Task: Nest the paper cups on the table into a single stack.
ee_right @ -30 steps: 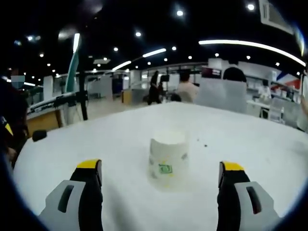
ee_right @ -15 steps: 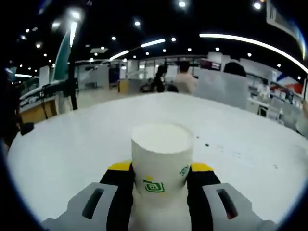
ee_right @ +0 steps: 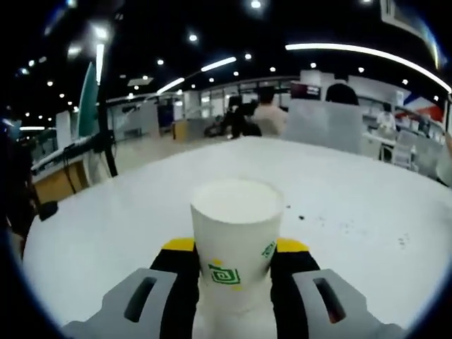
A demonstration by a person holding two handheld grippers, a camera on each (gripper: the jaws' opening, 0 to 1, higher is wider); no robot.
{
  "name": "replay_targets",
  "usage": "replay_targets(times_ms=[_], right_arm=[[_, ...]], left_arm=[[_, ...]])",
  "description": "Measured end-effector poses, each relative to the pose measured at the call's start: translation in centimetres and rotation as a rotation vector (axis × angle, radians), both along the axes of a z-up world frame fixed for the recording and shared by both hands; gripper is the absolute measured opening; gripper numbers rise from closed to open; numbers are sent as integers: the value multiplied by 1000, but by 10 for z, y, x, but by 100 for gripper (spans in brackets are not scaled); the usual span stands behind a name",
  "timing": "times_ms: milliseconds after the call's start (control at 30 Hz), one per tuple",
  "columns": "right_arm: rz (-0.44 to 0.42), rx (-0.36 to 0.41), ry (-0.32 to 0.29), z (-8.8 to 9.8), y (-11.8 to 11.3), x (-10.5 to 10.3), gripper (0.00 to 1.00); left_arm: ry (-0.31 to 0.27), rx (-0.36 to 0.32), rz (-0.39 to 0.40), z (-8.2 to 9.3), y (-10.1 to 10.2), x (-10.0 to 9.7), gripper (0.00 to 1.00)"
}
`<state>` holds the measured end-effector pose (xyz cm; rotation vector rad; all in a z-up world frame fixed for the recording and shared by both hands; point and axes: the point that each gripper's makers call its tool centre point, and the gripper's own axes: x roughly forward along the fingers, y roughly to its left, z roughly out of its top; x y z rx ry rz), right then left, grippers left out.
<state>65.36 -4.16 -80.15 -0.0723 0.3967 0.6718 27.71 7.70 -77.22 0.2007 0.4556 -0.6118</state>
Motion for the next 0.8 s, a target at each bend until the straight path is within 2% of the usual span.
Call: replay_targets(times_ms=[100,233,400,433,467,633,800], right_arm=[[-10,10,-4,17,-6,1,35],[-10,-19,-5,29,-10,1,35],[6,17,-26,61,-12,3,35],[7,16,-27,63,-12,3,35],[13,7,-39,73,-13,2,35],[22,-5,-56,93,-15,1,35],[19,-18,-65,109,-21,-10,36]], left_arm=[[-6,-2,3,1,1,1,91],[-19,-2,3,3,1,1,91],[-23,-4,3,4,0,2,91],[-25,-4,2,4,0,2,91],[-27,-3,2,4,0,2,91],[-31,1,-5,5,-1,2,91],[-32,2,-5,5,-2,2,91]])
